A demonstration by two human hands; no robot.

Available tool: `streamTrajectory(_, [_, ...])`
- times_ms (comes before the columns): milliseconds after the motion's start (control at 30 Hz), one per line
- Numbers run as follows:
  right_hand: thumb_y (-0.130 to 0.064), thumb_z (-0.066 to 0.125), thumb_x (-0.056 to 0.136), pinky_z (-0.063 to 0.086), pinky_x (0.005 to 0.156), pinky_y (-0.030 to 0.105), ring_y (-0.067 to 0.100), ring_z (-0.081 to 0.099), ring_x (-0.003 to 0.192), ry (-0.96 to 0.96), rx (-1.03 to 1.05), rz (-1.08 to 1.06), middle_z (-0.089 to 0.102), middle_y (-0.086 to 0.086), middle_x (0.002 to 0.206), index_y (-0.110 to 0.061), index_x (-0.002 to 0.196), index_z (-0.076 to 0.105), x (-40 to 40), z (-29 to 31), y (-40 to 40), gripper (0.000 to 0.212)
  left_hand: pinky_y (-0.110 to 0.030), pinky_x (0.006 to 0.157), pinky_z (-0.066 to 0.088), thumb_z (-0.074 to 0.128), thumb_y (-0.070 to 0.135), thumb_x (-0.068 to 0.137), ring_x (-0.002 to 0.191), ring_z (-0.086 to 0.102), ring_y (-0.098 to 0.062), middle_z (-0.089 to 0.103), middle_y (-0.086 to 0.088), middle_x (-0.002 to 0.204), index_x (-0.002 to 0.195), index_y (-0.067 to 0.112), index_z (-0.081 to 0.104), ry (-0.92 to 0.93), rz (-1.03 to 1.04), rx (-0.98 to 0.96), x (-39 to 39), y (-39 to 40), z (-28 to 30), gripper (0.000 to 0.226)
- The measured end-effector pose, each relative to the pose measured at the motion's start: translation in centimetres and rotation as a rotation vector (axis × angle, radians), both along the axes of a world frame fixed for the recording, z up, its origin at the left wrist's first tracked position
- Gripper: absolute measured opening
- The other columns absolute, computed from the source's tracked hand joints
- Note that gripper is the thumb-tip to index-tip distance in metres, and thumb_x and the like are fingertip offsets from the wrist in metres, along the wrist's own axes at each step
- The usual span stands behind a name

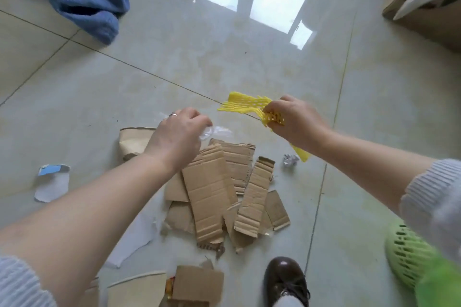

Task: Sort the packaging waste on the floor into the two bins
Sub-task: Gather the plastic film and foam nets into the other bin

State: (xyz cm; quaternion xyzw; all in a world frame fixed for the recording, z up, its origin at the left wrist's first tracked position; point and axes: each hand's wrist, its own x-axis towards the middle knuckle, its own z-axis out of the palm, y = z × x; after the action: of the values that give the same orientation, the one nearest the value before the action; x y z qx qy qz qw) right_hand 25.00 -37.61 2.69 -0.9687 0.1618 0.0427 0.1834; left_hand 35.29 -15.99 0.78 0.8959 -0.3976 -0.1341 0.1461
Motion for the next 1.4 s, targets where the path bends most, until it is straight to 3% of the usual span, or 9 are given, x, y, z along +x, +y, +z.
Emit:
streamTrajectory(133, [-0.016,0.064,0.083,0.048,0.08,0.035,0.03,0.059,0.095,0.01,0.026,-0.074,0.059,0.006,0.107,-0.019,0.108,0.066,-8.1,4.7,-0.3,0.026,-0.037,0.087,0.042,0.05,0.004,0.084,0.11,0.051,-0.032,0.056,-0.006,0.122,0.117,0.019,0.061,0.032,-0.075,-0.072,-5.9,-1.6,4.9,0.038])
streamTrajectory(300, [-0.017,0.067,0.082,0.039,0.072,0.027,0.031,0.059,0.092,-0.122,-0.036,-0.211,0.061,0.009,0.105,-0.012,0.107,0.066,-18.7,12.7,-0.9,0.026,-0.037,0.082,0.047,0.053,0.007,0.084,0.104,0.056,-0.033,0.061,-0.006,0.116,0.112,0.019,0.064,0.014,-0.206,-0.213,-14.3,-5.1,11.4,0.033])
streamTrajectory(467, [-0.019,0.067,0.083,0.045,0.089,0.037,0.03,0.057,0.104,-0.192,-0.119,-0.438,0.057,0.012,0.116,-0.006,0.109,0.064,-31.7,19.0,-3.1,0.029,-0.035,0.083,0.048,0.055,0.013,0.086,0.104,0.057,-0.032,0.059,-0.003,0.117,0.113,0.025,0.063,0.037,-0.346,-0.299,-23.8,-10.2,16.6,0.03])
streamTrajectory(633, [-0.021,0.061,0.088,0.035,0.092,0.025,0.024,0.051,0.117,-0.26,-0.034,-0.719,0.056,0.009,0.125,-0.007,0.121,0.06,-41.5,20.3,-5.4,0.036,-0.03,0.089,0.04,0.056,0.018,0.083,0.111,0.052,-0.03,0.057,-0.007,0.121,0.121,0.021,0.062,0.098,-0.493,-0.39,-33.2,-15.1,18.8,0.038])
streamTrajectory(733, [-0.022,0.06,0.089,0.032,0.097,0.024,0.024,0.046,0.124,-0.229,0.01,-0.799,0.051,0.011,0.132,-0.006,0.129,0.053,-44.6,18.2,-5.9,0.043,-0.032,0.096,0.037,0.061,0.008,0.082,0.117,0.048,-0.036,0.053,-0.012,0.126,0.128,0.016,0.056,0.141,-0.553,-0.404,-37.1,-18.3,18.1,0.047])
streamTrajectory(867, [-0.026,0.057,0.09,0.032,0.105,0.029,0.024,0.042,0.129,-0.029,0.046,-0.803,0.041,0.005,0.14,-0.014,0.136,0.045,-46.5,14.1,-6.6,0.049,-0.035,0.11,0.026,0.058,0.014,0.085,0.134,0.03,-0.032,0.031,-0.012,0.148,0.147,0.015,0.026,0.12,-0.661,-0.268,-40.9,-21.9,16.2,0.07])
streamTrajectory(1033, [-0.044,0.048,0.091,0.031,0.11,0.038,0.029,0.033,0.133,0.281,-0.031,-0.653,0.033,0.012,0.144,-0.011,0.144,0.029,-45.8,9.8,-8.5,0.065,-0.034,0.118,0.003,0.044,0.021,0.093,0.146,-0.009,-0.027,-0.007,-0.014,0.158,0.149,0.011,-0.007,0.017,-0.816,0.131,-42.8,-25.5,11.8,0.076])
streamTrajectory(1200, [-0.046,0.041,0.094,0.018,0.117,0.04,0.024,0.01,0.146,0.455,-0.03,-0.541,0.011,0.006,0.157,-0.014,0.151,0.009,-44.0,6.8,-11.2,0.072,-0.047,0.119,0.009,0.032,0.013,0.092,0.145,-0.012,-0.032,-0.017,-0.017,0.156,0.147,0.01,-0.017,-0.007,-0.791,0.417,-42.4,-28.0,8.0,0.073])
streamTrajectory(1400, [-0.026,0.038,0.096,0.024,0.113,0.049,0.033,0.013,0.143,0.716,0.018,-0.464,0.007,0.012,0.157,-0.012,0.15,0.002,-42.2,3.9,-13.2,0.067,-0.05,0.117,0.01,0.039,0.015,0.095,0.145,-0.009,-0.035,-0.021,-0.015,0.155,0.147,0.011,-0.017,-0.054,-0.781,0.622,-42.8,-30.6,5.3,0.076])
